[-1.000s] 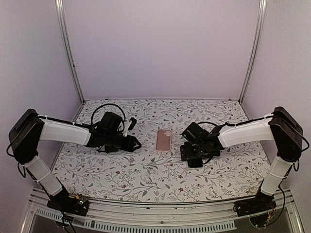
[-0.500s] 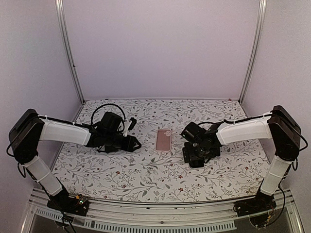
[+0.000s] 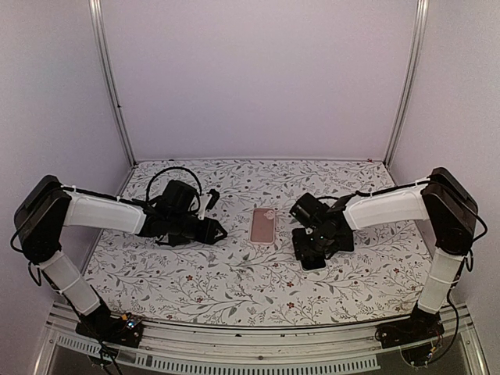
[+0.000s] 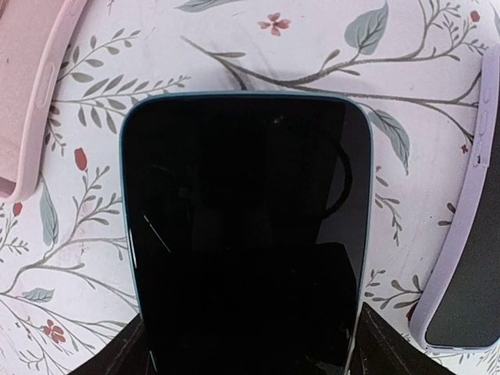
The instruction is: Put the phone into the phone case
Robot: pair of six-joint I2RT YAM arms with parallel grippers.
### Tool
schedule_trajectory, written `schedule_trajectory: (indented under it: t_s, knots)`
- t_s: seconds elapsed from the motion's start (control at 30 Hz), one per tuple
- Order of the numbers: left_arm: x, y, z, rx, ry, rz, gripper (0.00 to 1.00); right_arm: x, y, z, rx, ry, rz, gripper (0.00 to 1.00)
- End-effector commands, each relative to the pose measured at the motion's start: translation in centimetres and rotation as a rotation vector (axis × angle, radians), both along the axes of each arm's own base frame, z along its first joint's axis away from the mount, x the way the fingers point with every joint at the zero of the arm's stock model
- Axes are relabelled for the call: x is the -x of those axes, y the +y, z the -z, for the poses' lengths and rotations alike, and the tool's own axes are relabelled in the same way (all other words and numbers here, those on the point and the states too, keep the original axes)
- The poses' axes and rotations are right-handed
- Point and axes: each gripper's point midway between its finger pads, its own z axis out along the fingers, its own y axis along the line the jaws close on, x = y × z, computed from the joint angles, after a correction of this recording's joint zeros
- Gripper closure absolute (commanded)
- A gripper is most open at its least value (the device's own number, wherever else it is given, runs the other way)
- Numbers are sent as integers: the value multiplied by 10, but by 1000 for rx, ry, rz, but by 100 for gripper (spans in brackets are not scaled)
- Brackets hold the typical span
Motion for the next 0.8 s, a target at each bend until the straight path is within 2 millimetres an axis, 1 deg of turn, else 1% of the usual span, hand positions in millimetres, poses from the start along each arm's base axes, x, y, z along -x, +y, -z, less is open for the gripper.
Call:
schedule_trajectory:
  t_s: [0.0,0.17,0.3,0.4,0.43,0.47,0.5,0.53,0.57,0.6,0.63,0.7,0.77]
  knots:
    - [1,5,8,-31,11,-7,62,11,-6,22,37,72,-32,34]
    - [-4,2,1,-43,-19,-8,62,12,-2,18,18,65,-54,44]
    - [-2,-12,-4,-7,-4,17,61,13,15,6,-54,22,-116,48]
    - [-1,-39,-11,72,19,72,58,14,24,-6,-124,-21,-155,49]
    - [-2,-52,-15,110,23,95,55,13,27,-10,-151,-39,-169,49]
    - [-1,-63,-11,133,45,116,51,14,28,-11,-169,-46,-177,50]
    - [-4,-76,-16,167,51,133,48,15,31,-15,-197,-61,-187,50]
    - [-2,-85,-13,193,71,149,45,17,33,-17,-218,-70,-199,50]
    - [-5,-97,-17,235,83,155,41,17,34,-19,-237,-79,-207,51]
    - [-4,-109,-16,271,102,168,37,19,34,-19,-247,-83,-213,51]
    - [-3,-120,-16,309,125,184,35,19,34,-19,-247,-83,-213,51]
    - [0,-140,-14,366,171,219,33,21,31,-14,-232,-69,-215,52]
    - [0,-155,-9,383,195,231,31,24,28,-9,-224,-64,-213,54]
